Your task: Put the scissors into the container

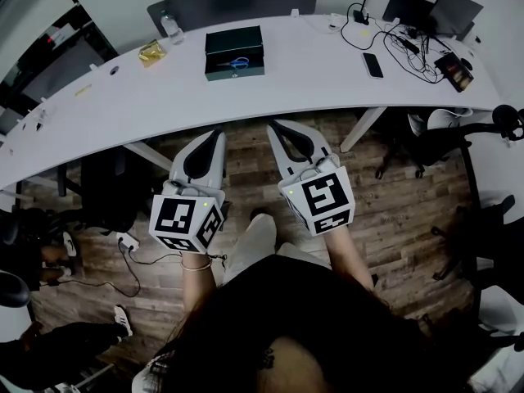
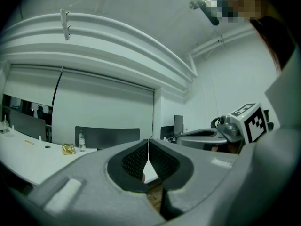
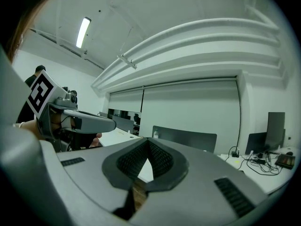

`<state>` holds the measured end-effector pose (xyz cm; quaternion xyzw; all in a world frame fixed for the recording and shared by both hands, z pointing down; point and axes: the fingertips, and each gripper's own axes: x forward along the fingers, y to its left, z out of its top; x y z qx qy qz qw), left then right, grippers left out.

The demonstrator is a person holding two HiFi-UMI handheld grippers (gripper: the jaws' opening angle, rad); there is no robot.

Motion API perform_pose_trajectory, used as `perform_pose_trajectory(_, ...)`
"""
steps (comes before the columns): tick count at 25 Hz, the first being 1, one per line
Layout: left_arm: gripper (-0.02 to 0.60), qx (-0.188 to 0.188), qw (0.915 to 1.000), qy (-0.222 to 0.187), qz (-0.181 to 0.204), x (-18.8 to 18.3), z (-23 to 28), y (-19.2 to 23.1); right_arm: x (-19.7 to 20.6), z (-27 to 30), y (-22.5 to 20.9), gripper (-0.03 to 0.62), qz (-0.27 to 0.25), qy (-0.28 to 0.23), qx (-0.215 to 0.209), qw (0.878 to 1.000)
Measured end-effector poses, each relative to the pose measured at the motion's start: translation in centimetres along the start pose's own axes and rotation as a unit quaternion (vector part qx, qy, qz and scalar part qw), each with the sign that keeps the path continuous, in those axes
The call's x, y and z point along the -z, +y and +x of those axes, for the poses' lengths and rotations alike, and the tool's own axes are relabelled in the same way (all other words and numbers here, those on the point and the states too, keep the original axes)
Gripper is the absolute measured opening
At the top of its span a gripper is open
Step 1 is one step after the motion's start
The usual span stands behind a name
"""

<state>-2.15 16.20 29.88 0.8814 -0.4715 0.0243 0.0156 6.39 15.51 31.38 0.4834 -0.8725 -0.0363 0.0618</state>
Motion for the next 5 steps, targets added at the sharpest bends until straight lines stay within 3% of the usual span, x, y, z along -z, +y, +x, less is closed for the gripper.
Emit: perform_pose_trajectory(5,0.014,0.004,1.0000,0.004,-0.002,0.70,0.45,-1.19,0.27,-0.89,-0.61,0.009,0.006,-0.005,0.002,1.000)
